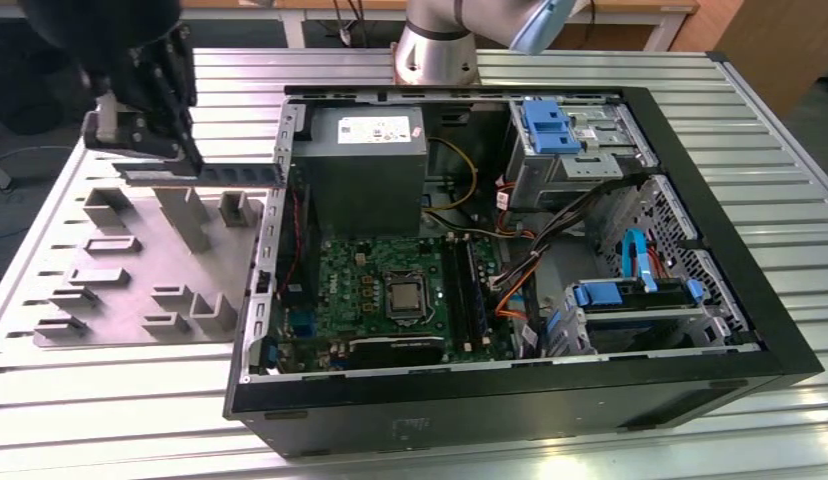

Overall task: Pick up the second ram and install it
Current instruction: 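Pick up the second ram and move it above second insertion slot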

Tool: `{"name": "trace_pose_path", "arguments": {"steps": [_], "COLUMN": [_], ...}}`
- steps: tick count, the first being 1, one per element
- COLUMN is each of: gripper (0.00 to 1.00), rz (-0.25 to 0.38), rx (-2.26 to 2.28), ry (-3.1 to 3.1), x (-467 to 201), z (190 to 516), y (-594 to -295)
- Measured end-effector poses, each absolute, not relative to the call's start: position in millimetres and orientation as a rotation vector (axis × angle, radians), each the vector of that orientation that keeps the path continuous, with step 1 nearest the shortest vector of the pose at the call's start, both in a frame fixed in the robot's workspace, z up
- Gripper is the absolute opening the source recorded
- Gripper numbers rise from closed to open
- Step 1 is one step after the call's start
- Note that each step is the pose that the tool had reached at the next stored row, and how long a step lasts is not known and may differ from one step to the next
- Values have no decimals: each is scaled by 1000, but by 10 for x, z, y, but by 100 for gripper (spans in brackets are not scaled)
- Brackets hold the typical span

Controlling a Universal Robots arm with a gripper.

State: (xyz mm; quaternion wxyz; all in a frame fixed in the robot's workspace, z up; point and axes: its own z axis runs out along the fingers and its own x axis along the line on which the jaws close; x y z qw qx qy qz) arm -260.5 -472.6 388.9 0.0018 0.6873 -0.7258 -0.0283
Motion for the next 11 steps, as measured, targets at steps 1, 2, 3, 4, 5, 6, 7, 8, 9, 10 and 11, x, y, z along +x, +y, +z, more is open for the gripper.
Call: {"name": "trace_pose_path", "arguments": {"steps": [1, 2, 3, 4, 5, 6, 7, 8, 9, 10, 11], "gripper": [13, 13, 13, 13, 13, 13, 13, 13, 13, 13, 13], "rz": [-89, -89, -89, -90, -90, -90, -90, -90, -90, -90, -90], "rx": [2157, 2156, 2156, 2156, 2156, 2156, 2156, 2156, 2156, 2156, 2156], "ry": [-2277, -2277, -2277, -2277, -2277, -2277, -2277, -2277, -2277, -2277, -2277], "x": [-2559, -2511, -2466, -2421, -2376, -2331, -2286, -2238, -2193, -2148, -2104], "z": [3888, 3888, 3888, 3888, 3887, 3886, 3887, 3885, 3885, 3885, 3884], "y": [-4726, -4725, -4725, -4726, -4726, -4726, -4725, -4725, -4726, -4726, -4726]}}
